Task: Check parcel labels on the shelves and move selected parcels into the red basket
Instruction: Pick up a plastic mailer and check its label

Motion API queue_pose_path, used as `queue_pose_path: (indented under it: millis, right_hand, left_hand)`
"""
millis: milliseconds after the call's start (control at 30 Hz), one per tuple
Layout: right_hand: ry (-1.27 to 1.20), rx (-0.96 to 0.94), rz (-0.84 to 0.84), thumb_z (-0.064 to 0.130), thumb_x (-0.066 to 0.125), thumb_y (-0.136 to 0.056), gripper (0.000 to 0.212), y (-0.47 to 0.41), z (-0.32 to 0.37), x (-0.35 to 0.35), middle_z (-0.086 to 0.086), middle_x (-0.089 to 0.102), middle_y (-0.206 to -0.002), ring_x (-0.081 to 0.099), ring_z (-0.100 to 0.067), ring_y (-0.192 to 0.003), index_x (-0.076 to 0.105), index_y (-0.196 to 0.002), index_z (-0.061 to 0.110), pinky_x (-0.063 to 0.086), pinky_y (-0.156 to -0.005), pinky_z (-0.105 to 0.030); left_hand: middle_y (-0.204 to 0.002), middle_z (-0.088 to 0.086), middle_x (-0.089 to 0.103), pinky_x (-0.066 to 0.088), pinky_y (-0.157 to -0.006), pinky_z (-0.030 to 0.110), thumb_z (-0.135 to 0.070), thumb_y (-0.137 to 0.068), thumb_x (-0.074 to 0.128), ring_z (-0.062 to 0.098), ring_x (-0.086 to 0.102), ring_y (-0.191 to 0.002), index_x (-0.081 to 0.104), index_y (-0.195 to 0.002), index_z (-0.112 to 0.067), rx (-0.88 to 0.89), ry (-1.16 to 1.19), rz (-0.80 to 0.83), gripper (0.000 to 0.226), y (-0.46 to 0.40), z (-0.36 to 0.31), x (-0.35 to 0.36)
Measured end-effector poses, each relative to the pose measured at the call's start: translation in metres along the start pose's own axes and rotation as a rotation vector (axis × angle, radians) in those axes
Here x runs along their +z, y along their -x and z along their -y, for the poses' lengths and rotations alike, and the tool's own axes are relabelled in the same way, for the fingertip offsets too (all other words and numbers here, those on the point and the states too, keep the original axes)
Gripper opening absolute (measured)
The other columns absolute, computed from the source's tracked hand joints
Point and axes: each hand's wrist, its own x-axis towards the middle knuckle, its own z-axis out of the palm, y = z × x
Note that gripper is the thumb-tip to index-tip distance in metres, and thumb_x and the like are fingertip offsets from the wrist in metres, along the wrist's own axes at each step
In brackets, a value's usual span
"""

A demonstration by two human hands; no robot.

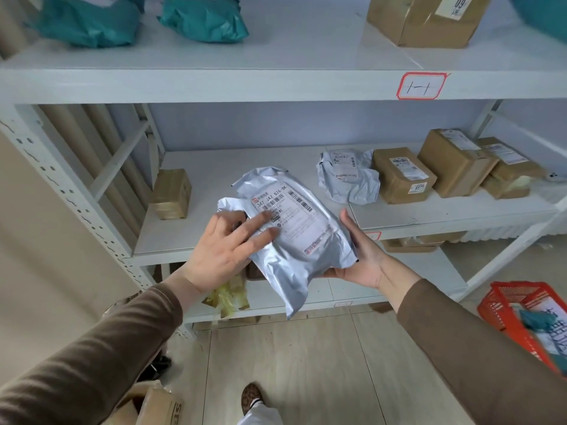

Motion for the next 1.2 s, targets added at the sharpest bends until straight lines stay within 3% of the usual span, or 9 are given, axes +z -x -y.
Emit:
queue_pose_path:
  millis: [167,233,333,433,533,700,967,1100,1200]
  right_hand:
    - [0.132,-0.063,-0.024,0.051,0.098,-0.051,0.088,0.015,-0.009,0.003,-0.012,0.074,-0.123,0.074,-0.027,-0.106,0.070,-0.126,0.015,0.061,-0.082,-0.040]
    - [0.181,-0.154,-0.084,0.048,0.100,-0.049,0.099,0.012,-0.012,0.000,-0.011,0.073,-0.126,0.071,-0.029,-0.114,0.062,-0.134,0.016,0.060,-0.088,-0.040]
    - [0.233,-0.278,-0.203,0.037,0.098,-0.052,0.105,0.009,-0.016,0.000,-0.013,0.067,-0.136,0.063,-0.035,-0.127,0.049,-0.144,0.024,0.054,-0.101,-0.049]
    - [0.319,-0.390,-0.294,0.032,0.089,-0.059,0.093,0.009,-0.023,0.005,-0.001,0.071,-0.130,0.070,-0.021,-0.117,0.047,-0.141,0.031,0.058,-0.093,-0.038]
    - [0.328,-0.415,-0.381,0.038,0.089,-0.059,0.089,0.000,-0.033,0.007,0.000,0.073,-0.124,0.072,-0.021,-0.110,0.046,-0.136,0.027,0.059,-0.089,-0.038]
    - [0.121,-0.241,-0.415,0.043,0.079,-0.079,0.058,-0.026,-0.047,0.008,-0.005,0.074,-0.123,0.070,-0.026,-0.112,0.060,-0.127,0.017,0.058,-0.089,-0.042]
    - [0.140,-0.231,-0.696,0.039,0.077,-0.089,0.041,-0.098,-0.038,-0.003,-0.002,0.070,-0.111,0.069,-0.017,-0.097,0.056,-0.118,0.020,0.055,-0.066,-0.032]
    - [0.249,-0.214,-0.684,0.062,0.075,-0.076,0.063,-0.148,-0.015,-0.012,0.001,0.073,-0.117,0.068,-0.020,-0.112,0.063,-0.125,0.023,0.055,-0.100,-0.046]
    - [0.297,-0.164,-0.688,0.055,0.071,-0.087,0.055,-0.187,0.006,-0.025,0.001,0.072,-0.122,0.066,-0.021,-0.115,0.062,-0.132,0.025,0.053,-0.103,-0.043]
  left_hand:
    - [-0.154,0.007,0.041,0.042,-0.089,0.044,0.002,-0.085,0.067,0.034,0.048,-0.115,0.042,-0.146,-0.024,-0.039,-0.024,0.001,0.071,0.003,-0.019,-0.002]
    - [-0.158,0.013,0.034,0.044,-0.104,0.051,0.009,-0.083,0.065,0.037,0.042,-0.134,0.040,-0.149,-0.019,-0.209,0.035,0.035,0.076,0.007,-0.029,-0.001]
    - [-0.169,0.003,0.017,0.023,-0.126,0.049,0.016,-0.086,0.055,0.022,0.018,-0.157,0.021,-0.161,-0.023,-0.917,0.499,0.075,0.091,0.011,-0.057,-0.004]
    - [-0.162,0.003,0.041,0.030,-0.123,0.047,-0.041,-0.106,0.050,0.022,0.042,-0.147,0.025,-0.160,-0.033,-1.562,1.361,0.060,0.060,0.004,-0.074,-0.001]
    - [-0.146,-0.002,0.062,0.047,-0.106,0.041,-0.069,-0.095,0.048,0.018,0.061,-0.131,0.044,-0.152,-0.030,-1.512,1.629,0.158,0.069,-0.005,-0.086,0.003]
    - [-0.120,-0.003,0.077,0.057,-0.097,0.042,-0.037,-0.083,0.075,0.022,0.069,-0.115,0.056,-0.138,-0.027,-1.701,1.734,0.006,0.059,-0.022,-0.088,0.015]
    - [-0.133,0.014,0.061,0.065,-0.070,0.036,-0.019,-0.087,0.081,0.031,0.068,-0.114,0.033,-0.143,-0.017,-2.007,1.553,-0.162,0.074,-0.029,-0.029,0.072]
    - [-0.126,0.009,0.061,0.065,-0.075,0.033,-0.024,-0.090,0.079,0.023,0.068,-0.105,0.037,-0.139,-0.016,-1.980,1.552,-0.152,0.065,-0.042,0.013,0.117]
    - [-0.129,0.008,0.060,0.064,-0.080,0.033,-0.027,-0.092,0.077,0.022,0.068,-0.108,0.036,-0.141,-0.016,-1.943,1.559,-0.136,0.065,-0.047,0.048,0.150]
